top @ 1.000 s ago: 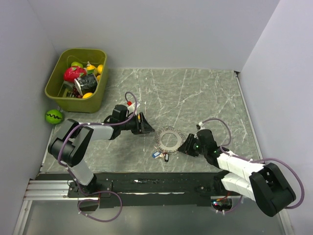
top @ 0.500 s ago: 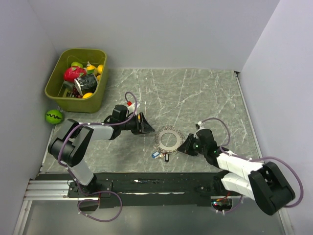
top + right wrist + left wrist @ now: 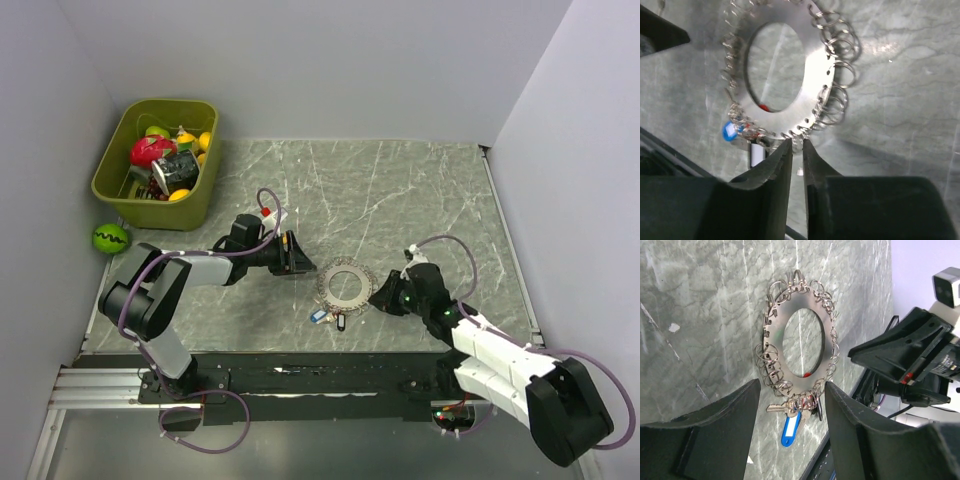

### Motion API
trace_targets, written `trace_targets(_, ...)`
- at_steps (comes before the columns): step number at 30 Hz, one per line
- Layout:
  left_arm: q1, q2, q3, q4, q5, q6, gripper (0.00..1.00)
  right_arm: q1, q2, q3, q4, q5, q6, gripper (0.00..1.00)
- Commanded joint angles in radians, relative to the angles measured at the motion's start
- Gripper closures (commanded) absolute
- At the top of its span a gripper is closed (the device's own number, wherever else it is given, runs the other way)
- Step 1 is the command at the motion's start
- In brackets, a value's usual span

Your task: Put the keys on the keyring

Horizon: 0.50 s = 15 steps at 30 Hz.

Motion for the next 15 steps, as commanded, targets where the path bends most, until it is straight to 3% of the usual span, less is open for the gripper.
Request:
trace_targets(1,-0.004,-0.027,0.036,0.000,0.011,0.023,0.40,-0.004,0.037,-0.003,-0.019,-0.006,0.005,0.66)
trace_targets(15,-0.009,-0.033,0.034,0.006,0.011,0.020,0.39,-0.007,0.247,-0.025,0.176,-0.056,0.022,0.67)
